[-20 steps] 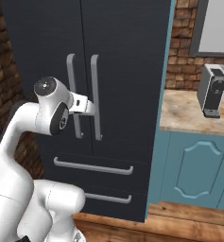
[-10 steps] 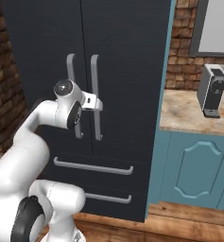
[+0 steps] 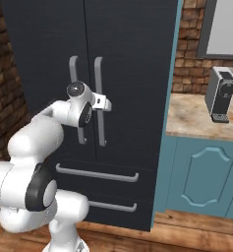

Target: Take the cupcakes from the fridge and place them on the empty tray on the dining counter.

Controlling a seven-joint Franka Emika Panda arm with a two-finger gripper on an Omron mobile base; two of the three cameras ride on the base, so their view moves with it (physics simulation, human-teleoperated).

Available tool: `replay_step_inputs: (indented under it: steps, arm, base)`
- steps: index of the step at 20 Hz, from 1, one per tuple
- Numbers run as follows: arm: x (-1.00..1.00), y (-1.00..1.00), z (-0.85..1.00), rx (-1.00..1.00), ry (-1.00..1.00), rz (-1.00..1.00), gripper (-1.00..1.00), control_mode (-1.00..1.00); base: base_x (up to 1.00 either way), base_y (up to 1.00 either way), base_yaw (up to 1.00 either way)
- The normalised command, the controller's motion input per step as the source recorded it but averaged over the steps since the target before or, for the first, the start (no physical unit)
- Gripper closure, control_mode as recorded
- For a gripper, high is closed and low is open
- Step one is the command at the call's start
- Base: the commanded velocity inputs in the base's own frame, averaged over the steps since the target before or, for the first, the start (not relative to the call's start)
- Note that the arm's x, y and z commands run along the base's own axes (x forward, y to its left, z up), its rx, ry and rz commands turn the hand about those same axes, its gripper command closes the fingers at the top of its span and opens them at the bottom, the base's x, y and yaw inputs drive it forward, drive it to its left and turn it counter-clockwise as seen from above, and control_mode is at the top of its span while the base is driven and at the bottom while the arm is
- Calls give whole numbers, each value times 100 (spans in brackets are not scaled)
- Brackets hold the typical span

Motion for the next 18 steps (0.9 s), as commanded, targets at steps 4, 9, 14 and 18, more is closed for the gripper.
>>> replay_step_inputs:
  steps: [4,9,14,18]
  arm:
    - [62,-6,-14,0,0,0,-100,-100]
    - [60,-4,-21,0,0,1,-100,-100]
    - [62,-4,-30,0,0,1,-100,-100]
    - [70,-6,-36,0,0,1,-100,-100]
  base:
    - [0,0,0]
    - [0,0,0]
    - [0,0,0]
    - [0,0,0]
